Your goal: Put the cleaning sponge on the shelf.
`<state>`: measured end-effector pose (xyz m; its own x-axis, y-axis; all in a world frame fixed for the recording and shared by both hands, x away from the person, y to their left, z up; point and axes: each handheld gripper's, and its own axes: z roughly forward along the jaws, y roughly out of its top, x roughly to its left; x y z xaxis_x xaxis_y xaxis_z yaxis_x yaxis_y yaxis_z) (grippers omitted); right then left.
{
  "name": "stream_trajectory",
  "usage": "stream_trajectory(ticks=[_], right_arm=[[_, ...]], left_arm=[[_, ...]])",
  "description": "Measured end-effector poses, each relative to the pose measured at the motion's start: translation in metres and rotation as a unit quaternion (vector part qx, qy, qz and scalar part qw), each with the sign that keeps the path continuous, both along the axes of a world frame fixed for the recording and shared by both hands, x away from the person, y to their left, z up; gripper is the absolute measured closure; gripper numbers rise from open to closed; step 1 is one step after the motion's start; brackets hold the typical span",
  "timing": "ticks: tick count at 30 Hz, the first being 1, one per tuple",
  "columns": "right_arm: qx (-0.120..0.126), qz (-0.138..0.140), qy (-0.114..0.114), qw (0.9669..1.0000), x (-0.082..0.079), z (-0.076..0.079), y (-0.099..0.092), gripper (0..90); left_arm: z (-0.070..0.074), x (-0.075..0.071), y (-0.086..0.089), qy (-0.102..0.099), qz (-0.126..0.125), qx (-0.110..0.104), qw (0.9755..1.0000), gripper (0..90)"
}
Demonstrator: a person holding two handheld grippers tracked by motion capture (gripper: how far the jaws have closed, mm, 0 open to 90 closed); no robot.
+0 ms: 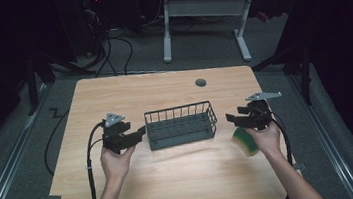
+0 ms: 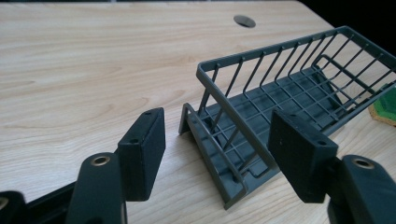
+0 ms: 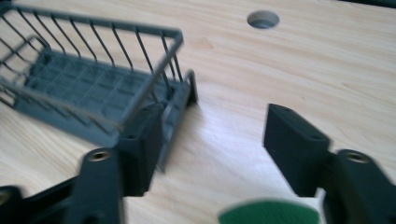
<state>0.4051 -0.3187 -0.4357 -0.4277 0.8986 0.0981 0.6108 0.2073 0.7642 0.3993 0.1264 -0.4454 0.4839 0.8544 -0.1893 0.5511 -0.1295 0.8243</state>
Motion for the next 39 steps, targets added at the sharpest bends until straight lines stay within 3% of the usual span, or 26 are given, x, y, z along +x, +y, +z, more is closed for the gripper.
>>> stream_trajectory(ticks=[5,12,13,20,27,28,34,35,36,39], right_arm=[[0.002,-0.008,0.007,0.9999,-0.016,-0.008,-0.016,33.0],[-0.022,-0.020,0.002,0.9996,-0.033,-0.020,-0.030,30.6],[-0.023,-0.025,0.006,0.9994,-0.036,-0.026,-0.034,29.4],[-0.053,-0.032,0.016,0.9979,-0.044,-0.043,-0.042,25.9],[-0.072,-0.018,0.026,0.9969,-0.044,-0.051,-0.041,22.4],[-0.071,-0.017,0.028,0.9970,-0.044,-0.052,-0.040,22.2],[-0.083,-0.015,0.039,0.9957,-0.038,-0.057,-0.036,20.5],[-0.084,-0.018,0.039,0.9955,-0.036,-0.059,-0.036,20.1],[-0.089,-0.020,0.041,0.9950,-0.032,-0.061,-0.036,19.4],[-0.087,-0.020,0.049,0.9948,-0.026,-0.063,-0.034,18.7]], left_arm=[[-0.011,-0.009,0.013,0.000,0.016,-0.006,0.9998,37.8],[-0.033,-0.021,0.026,0.010,0.032,0.013,0.9993,38.1],[-0.043,-0.024,0.030,0.019,0.041,0.020,0.9988,38.1],[-0.072,-0.032,0.041,0.044,0.066,0.056,0.9953,37.6],[-0.088,-0.036,0.048,0.051,0.083,0.076,0.9924,37.4],[-0.089,-0.036,0.048,0.045,0.085,0.077,0.9924,37.4],[-0.090,-0.037,0.047,0.037,0.086,0.090,0.9915,37.4],[-0.090,-0.037,0.046,0.036,0.087,0.094,0.9911,37.3],[-0.091,-0.038,0.042,0.032,0.089,0.113,0.9890,36.9],[-0.091,-0.038,0.041,0.032,0.089,0.114,0.9890,35.7]])
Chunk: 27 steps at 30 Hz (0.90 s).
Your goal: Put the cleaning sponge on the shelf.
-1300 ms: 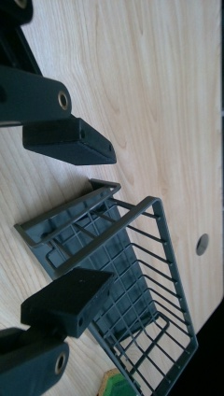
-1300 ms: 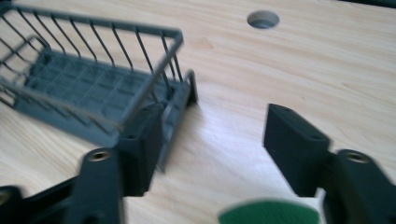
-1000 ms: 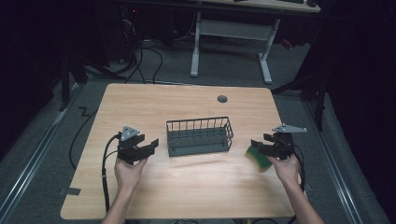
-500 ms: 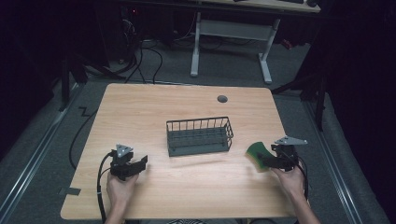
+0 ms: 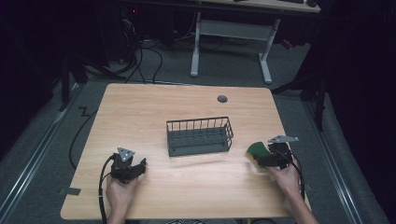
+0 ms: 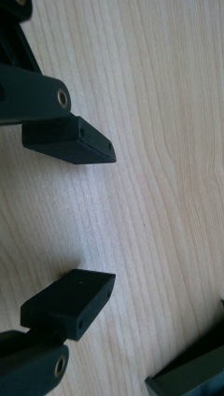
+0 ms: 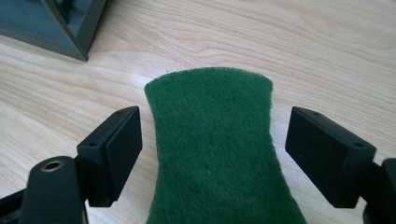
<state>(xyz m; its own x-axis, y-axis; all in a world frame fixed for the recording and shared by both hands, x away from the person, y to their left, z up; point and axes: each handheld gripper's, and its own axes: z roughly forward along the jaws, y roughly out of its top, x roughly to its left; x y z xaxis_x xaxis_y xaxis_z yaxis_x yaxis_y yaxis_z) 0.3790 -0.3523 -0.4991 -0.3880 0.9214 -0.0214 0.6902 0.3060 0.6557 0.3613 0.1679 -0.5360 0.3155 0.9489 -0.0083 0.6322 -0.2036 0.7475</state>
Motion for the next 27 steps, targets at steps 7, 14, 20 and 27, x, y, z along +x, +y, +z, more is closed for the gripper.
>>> stream_trajectory(ticks=[7,14,20,27], right_arm=[[-0.015,-0.001,0.023,0.9996,0.008,-0.009,0.002,18.9],[-0.011,-0.004,0.028,0.9995,0.009,-0.011,0.003,26.0],[-0.010,-0.012,0.024,0.9996,0.007,-0.007,0.001,27.5],[0.003,-0.015,0.018,0.9997,0.001,0.005,0.001,27.9]], left_arm=[[0.000,0.000,0.000,0.000,0.000,0.000,1.0000,35.2],[0.000,0.000,0.000,0.000,0.001,0.000,1.0000,35.2],[0.000,0.000,0.000,0.000,0.001,0.000,1.0000,35.2],[0.000,0.000,0.000,0.000,0.000,0.000,1.0000,34.9]])
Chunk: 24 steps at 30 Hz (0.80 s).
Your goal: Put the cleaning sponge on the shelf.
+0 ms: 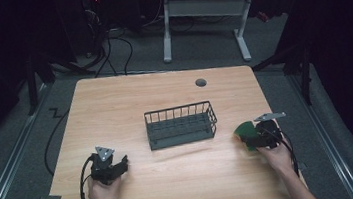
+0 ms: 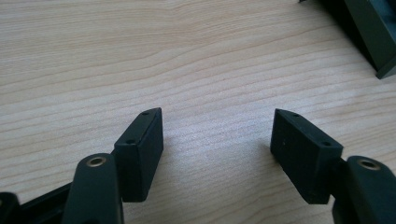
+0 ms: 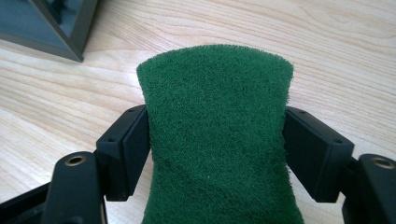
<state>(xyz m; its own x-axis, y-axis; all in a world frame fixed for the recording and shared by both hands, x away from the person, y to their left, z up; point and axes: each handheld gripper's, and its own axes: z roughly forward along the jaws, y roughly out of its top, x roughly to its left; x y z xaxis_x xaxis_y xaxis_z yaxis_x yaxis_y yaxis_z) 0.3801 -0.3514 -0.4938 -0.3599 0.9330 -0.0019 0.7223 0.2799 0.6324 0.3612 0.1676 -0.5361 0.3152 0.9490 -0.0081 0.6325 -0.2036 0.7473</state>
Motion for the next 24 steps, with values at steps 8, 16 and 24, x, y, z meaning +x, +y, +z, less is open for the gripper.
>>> stream_trajectory(ticks=[8,16,24], right_arm=[[0.019,0.009,-0.018,0.9996,-0.003,0.026,0.008,28.7],[0.048,0.030,-0.038,0.9977,-0.003,0.055,0.023,29.2],[0.072,0.058,-0.050,0.9945,0.001,0.083,0.041,29.5]], left_arm=[[0.000,0.000,0.000,0.000,-0.004,0.000,1.0000,34.8],[0.000,0.000,0.000,0.001,-0.007,-0.001,1.0000,34.6],[0.000,0.000,0.000,0.000,-0.008,-0.001,1.0000,34.5]])
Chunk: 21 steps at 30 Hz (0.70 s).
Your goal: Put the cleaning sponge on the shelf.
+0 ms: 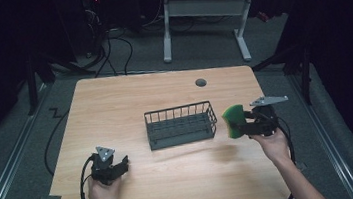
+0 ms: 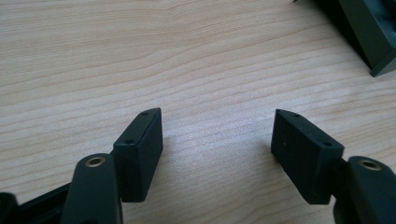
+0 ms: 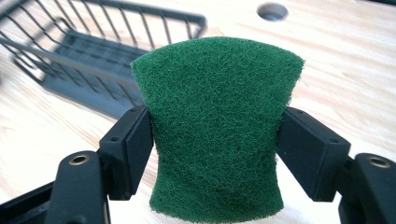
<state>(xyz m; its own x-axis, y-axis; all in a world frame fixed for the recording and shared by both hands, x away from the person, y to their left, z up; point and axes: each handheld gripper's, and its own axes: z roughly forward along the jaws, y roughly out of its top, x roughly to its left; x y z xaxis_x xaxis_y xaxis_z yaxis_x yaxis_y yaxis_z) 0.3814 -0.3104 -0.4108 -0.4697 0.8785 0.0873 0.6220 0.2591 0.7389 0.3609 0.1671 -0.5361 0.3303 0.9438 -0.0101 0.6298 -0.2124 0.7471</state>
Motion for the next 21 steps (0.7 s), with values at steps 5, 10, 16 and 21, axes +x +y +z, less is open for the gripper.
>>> stream_trajectory(ticks=[5,10,16,21], right_arm=[[0.010,0.016,-0.011,0.9998,0.006,0.017,0.014,29.6],[0.019,0.031,-0.015,0.9993,0.016,0.031,0.030,29.6],[0.033,0.043,-0.015,0.9984,0.030,0.039,0.053,29.7],[0.036,0.044,-0.011,0.9983,0.043,0.040,0.071,29.7]], left_arm=[[0.000,0.000,0.000,0.000,0.000,0.000,1.0000,34.5],[0.000,0.000,0.000,0.000,0.000,0.000,1.0000,34.4],[0.000,0.000,0.000,0.000,-0.001,0.000,1.0000,34.4],[0.000,0.000,0.000,0.000,-0.001,0.000,1.0000,34.4]])
